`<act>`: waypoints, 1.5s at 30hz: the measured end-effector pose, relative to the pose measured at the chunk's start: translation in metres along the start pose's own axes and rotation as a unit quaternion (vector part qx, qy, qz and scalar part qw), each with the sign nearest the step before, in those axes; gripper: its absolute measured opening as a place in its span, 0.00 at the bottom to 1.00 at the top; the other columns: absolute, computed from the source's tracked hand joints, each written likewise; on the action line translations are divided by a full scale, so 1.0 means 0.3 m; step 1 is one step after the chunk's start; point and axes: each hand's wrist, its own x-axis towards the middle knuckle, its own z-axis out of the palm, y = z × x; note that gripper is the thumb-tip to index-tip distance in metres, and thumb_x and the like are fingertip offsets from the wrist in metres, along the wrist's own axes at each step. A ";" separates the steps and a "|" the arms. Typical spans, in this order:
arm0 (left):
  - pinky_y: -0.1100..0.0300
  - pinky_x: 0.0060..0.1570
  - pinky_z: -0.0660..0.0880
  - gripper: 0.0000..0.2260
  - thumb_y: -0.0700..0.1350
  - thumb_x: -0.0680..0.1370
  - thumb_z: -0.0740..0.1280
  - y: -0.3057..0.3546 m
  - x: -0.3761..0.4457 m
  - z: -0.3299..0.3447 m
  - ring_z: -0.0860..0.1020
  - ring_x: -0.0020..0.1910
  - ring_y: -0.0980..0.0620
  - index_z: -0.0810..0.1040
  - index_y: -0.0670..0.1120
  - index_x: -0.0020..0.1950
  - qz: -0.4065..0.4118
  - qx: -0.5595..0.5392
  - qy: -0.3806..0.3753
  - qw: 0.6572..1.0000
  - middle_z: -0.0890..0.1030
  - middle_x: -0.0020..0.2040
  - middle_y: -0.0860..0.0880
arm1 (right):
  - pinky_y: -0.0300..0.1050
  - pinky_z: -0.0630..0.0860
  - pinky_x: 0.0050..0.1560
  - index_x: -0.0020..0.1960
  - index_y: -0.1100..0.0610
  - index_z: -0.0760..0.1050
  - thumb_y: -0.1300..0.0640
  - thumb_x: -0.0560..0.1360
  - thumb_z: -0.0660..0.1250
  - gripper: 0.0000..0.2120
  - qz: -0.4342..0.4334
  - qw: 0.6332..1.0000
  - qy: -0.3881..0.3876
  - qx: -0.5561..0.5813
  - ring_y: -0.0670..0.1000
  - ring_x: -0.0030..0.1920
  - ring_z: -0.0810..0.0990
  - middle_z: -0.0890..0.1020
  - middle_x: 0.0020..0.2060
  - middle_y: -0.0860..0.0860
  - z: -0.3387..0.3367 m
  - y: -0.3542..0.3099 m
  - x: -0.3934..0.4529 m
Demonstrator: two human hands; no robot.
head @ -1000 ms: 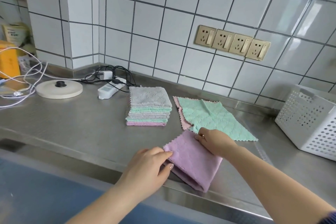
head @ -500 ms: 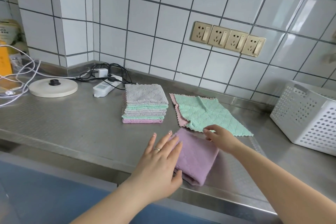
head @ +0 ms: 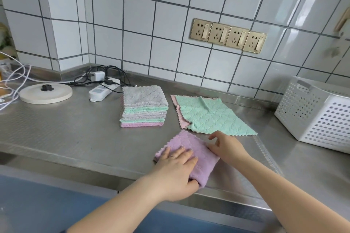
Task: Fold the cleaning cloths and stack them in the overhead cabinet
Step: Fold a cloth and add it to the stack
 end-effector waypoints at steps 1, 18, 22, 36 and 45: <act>0.46 0.73 0.38 0.32 0.59 0.76 0.52 -0.006 -0.002 -0.020 0.40 0.76 0.52 0.48 0.50 0.77 0.002 -0.010 -0.026 1.000 0.44 0.78 0.51 | 0.42 0.71 0.41 0.61 0.50 0.71 0.48 0.75 0.65 0.17 -0.004 1.000 0.020 -0.006 0.48 0.45 0.77 0.79 0.44 0.46 0.004 -0.007 -0.014; 0.51 0.75 0.42 0.24 0.51 0.81 0.47 -0.078 0.132 -0.017 0.44 0.76 0.53 0.48 0.50 0.77 -0.069 -0.010 0.020 0.997 0.45 0.78 0.51 | 0.66 0.45 0.71 0.76 0.45 0.39 0.25 0.46 0.14 0.61 -0.009 0.989 -0.074 -0.128 0.51 0.77 0.42 0.43 0.77 0.50 0.103 -0.093 -0.245; 0.50 0.74 0.43 0.26 0.58 0.80 0.48 -0.095 0.102 -0.012 0.48 0.77 0.48 0.49 0.52 0.77 -0.112 -0.008 0.027 0.993 0.46 0.78 0.46 | 0.66 0.43 0.71 0.76 0.45 0.41 0.24 0.66 0.34 0.44 0.042 0.988 -0.102 -0.105 0.53 0.77 0.46 0.51 0.77 0.54 0.058 -0.076 -0.285; 0.62 0.64 0.59 0.18 0.46 0.82 0.57 -0.206 0.044 -0.094 0.64 0.70 0.55 0.64 0.55 0.71 -0.135 -0.461 0.182 0.858 0.65 0.73 0.52 | 0.64 0.76 0.52 0.53 0.38 0.75 0.70 0.72 0.61 0.26 0.041 0.831 0.056 0.551 0.52 0.45 0.77 0.81 0.45 0.51 -0.050 -0.226 -0.165; 0.65 0.37 0.64 0.18 0.40 0.79 0.62 -0.442 0.050 -0.307 0.67 0.46 0.53 0.72 0.63 0.61 -0.101 -0.507 0.300 0.802 0.70 0.50 0.51 | 0.61 0.79 0.49 0.56 0.51 0.79 0.67 0.77 0.59 0.16 -0.001 0.792 -0.025 0.610 0.53 0.45 0.80 0.81 0.54 0.53 -0.163 -0.416 0.134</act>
